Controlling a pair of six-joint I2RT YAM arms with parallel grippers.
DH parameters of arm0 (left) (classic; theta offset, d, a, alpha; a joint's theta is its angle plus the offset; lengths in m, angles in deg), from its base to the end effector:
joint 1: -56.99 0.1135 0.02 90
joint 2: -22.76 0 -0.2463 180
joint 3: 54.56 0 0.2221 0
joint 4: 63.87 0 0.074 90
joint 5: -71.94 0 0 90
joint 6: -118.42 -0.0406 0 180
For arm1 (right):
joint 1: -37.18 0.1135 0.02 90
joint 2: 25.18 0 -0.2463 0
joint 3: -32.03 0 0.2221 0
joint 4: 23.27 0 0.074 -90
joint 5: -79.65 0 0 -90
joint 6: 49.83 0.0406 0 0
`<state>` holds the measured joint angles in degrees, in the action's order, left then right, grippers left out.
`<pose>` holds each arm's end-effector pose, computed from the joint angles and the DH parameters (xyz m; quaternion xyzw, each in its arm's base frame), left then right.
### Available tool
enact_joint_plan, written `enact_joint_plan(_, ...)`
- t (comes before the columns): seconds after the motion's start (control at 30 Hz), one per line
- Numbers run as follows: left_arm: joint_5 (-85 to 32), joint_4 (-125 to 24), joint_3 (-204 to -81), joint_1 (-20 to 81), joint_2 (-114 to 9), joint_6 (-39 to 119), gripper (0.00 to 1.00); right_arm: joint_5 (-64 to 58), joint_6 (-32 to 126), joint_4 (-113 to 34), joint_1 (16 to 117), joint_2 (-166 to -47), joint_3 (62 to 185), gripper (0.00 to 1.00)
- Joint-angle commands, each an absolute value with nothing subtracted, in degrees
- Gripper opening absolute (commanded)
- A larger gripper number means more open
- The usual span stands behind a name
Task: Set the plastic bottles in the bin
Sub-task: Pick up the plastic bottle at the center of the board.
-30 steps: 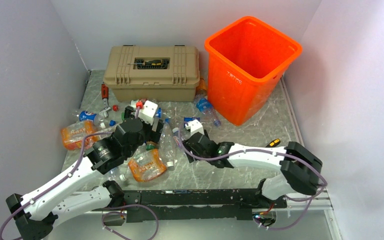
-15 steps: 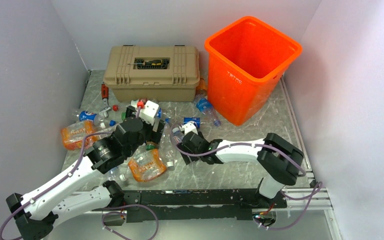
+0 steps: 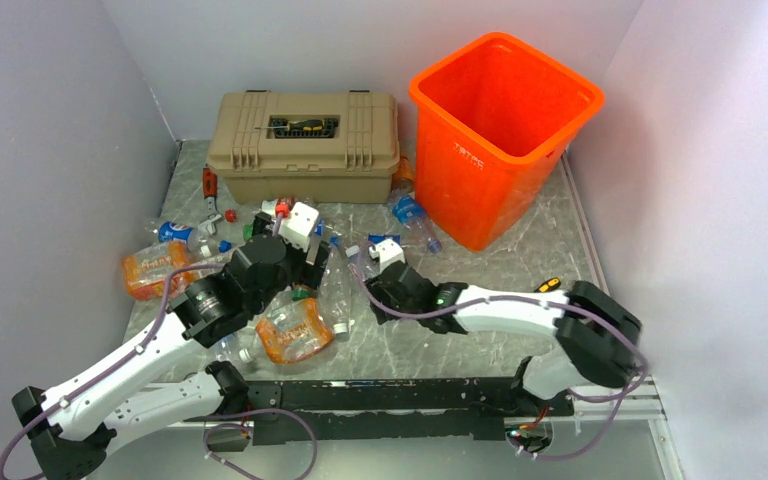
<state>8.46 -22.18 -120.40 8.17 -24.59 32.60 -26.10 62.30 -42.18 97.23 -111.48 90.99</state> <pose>0.1224 -0.1124 0.3216 0.1918 0.7997 -0.0677 0.5650 0.1491 0.2368 0.1756 -0.2504 0.8860 0.1467 0.3617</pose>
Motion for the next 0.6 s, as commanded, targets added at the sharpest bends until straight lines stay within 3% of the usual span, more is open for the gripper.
enact_joint_plan(0.0,6.17,-23.87,-122.56,8.33,-22.48,33.66,0.94,-26.06,60.98,-35.11,99.27,-97.8,86.74,0.35)
enact_joint_plan(0.13,1.05,-28.57,-119.88,8.47,-17.09,33.03,0.95,-22.26,60.66,-26.62,100.69,-84.54,79.23,0.27)
enact_joint_plan(0.23,-4.33,-34.46,-116.02,8.51,-11.06,32.9,0.99,-21.57,62.05,-20.4,100.89,-78.68,75.62,0.0)
enact_joint_plan(0.4,-10.67,-40.95,-111.56,8.61,-3.46,34.42,0.99,-22.42,61.9,-12.45,101.49,-77.01,74.16,0.0)
enact_joint_plan(0.57,-18.59,-38.63,-113.9,8.57,-6.43,36.98,0.99,-23.11,60.46,-4.75,102.47,-78.1,73.9,0.0)
